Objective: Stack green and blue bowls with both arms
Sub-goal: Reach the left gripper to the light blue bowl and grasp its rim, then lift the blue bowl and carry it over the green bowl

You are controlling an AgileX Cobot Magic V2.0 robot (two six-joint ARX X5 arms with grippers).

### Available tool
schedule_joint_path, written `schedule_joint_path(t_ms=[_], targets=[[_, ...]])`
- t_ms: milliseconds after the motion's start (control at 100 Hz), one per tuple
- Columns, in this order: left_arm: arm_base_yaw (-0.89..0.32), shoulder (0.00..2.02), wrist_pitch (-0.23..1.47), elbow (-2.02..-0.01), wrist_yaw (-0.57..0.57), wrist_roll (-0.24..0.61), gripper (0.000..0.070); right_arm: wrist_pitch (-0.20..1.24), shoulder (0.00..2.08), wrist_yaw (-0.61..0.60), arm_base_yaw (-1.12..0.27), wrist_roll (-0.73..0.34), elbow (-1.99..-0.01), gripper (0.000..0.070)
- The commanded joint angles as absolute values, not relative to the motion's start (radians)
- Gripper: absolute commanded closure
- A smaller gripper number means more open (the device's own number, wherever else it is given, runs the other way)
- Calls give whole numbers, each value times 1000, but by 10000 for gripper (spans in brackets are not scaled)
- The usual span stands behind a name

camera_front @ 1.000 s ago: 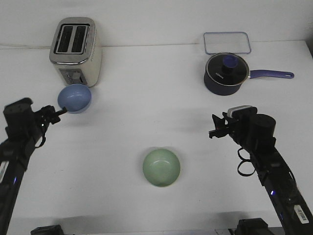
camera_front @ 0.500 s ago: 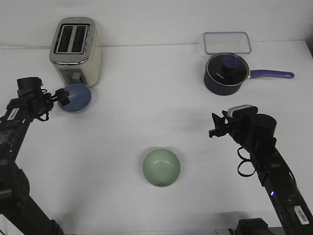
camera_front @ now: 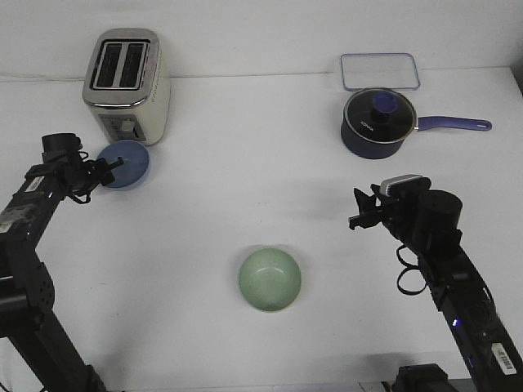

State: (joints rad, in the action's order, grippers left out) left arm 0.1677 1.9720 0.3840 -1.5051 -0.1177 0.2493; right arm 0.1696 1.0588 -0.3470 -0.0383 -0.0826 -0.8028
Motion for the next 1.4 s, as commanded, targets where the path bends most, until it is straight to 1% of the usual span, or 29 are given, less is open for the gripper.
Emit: schedule_joint_path(t_ms=[0,120,190,290,370,480,540,640,730,800,880,1040,1150,1310,1390], targets=[[169,1996,404,-1541,-140,235,687,159,1060,-352,-41,-91,-809,423],[169,1942,446,-1546,-204,210,687,159,1060,-352,-41,-94,-809,423],[169,1893,490,-1546,-215,186,687,159,1060,-352,-41,-98,-809,423],[164,1800,604,-1546,-216,107,687,157,1060,-352,-41,-102,-809,423],[151,1728,659,-1545,-227,83,687,157,1060,-352,-41,-104,-809,423],[123,1609,679,-1530,-340,81,687,157,1060,-352,-41,-104,-809,423],[91,1553,679,-1509,-374,80,687,158,1060,-352,-41,-104,-809,423],[-2,1454,679,-1438,-398,67,687,158,1060,-352,-41,-105,-809,423],[-124,1385,646,-1342,-405,65,687,157,1060,-352,-41,-105,-809,423],[-240,1351,590,-1255,-422,93,687,157,1060,-352,-41,-105,-809,423],[-365,1345,542,-1187,-437,136,687,158,1060,-352,-41,-105,-809,423],[-559,1381,423,-1129,-406,151,687,158,1060,-352,-41,-105,-808,423],[-631,1429,390,-1129,-366,159,687,158,1060,-352,-41,-105,-809,423],[-682,1495,361,-1129,-367,169,687,159,1060,-352,-41,-105,-809,423],[-706,1523,337,-1129,-367,151,685,159,1060,-352,-41,-105,-809,423]])
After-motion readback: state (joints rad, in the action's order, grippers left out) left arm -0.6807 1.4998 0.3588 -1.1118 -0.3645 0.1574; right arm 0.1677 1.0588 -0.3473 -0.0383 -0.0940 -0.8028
